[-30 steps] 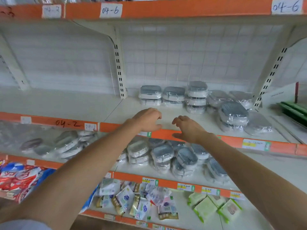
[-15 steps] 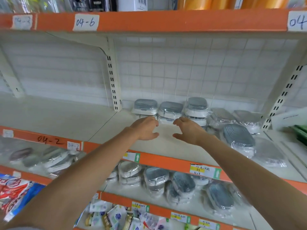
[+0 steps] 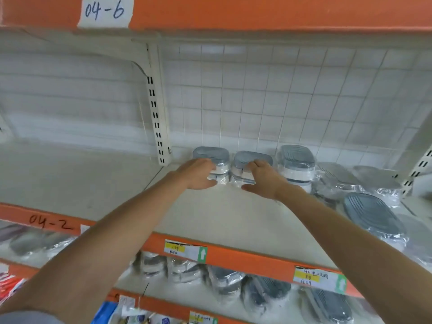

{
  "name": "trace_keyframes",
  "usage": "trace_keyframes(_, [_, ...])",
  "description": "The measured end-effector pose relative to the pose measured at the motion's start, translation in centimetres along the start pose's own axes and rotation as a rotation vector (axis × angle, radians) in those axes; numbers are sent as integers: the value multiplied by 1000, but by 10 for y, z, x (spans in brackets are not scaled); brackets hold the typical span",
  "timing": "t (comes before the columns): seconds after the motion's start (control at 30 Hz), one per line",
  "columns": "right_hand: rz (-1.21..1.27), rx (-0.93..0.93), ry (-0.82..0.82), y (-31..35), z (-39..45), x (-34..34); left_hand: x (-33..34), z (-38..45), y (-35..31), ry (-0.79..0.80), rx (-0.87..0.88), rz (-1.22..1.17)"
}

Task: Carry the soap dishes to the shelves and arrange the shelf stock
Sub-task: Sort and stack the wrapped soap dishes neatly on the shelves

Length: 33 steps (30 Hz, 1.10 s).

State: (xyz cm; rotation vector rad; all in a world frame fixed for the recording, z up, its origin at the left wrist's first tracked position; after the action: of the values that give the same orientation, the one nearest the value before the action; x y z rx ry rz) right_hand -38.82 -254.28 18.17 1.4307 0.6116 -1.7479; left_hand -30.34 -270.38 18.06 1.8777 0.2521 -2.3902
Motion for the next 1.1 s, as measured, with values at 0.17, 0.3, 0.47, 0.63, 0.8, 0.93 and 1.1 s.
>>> trace_keyframes(0.17, [-55, 97, 28, -9, 49, -1, -10, 45, 26, -31, 69, -14])
trace_keyframes(0.3, [-95, 169, 72, -17, 79, 1, -11, 70, 53, -1, 73, -26])
trace_keyframes(0.47, [-192, 279, 246, -34, 89, 10, -1, 88, 68, 100, 60, -57])
trace_keyframes(0.63, [-263, 313, 300, -42, 90, 15, 21, 102, 70, 186, 84, -18])
trace_keyframes(0.8, [-313, 274, 275, -36, 91, 14, 26, 102, 64, 99, 138, 44])
trace_keyframes(0.93, [-283, 224, 191, -28, 86, 11, 17, 93, 65, 25, 133, 63])
trace_keyframes(1.1, [-272, 188, 128, -9, 74, 10, 5, 74, 70, 12, 65, 111])
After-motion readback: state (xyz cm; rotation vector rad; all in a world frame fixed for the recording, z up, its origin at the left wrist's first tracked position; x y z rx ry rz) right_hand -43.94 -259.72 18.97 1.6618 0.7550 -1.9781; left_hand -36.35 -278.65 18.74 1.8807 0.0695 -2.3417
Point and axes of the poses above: each hand's wrist, its own z-axis towards the middle knuckle, its own x-axis out of the palm, y = z × x, the point moved 4 cm from there along z, towards the middle knuckle, and after that the axes turned 10 degrees about -y, right-handed, at the moved point
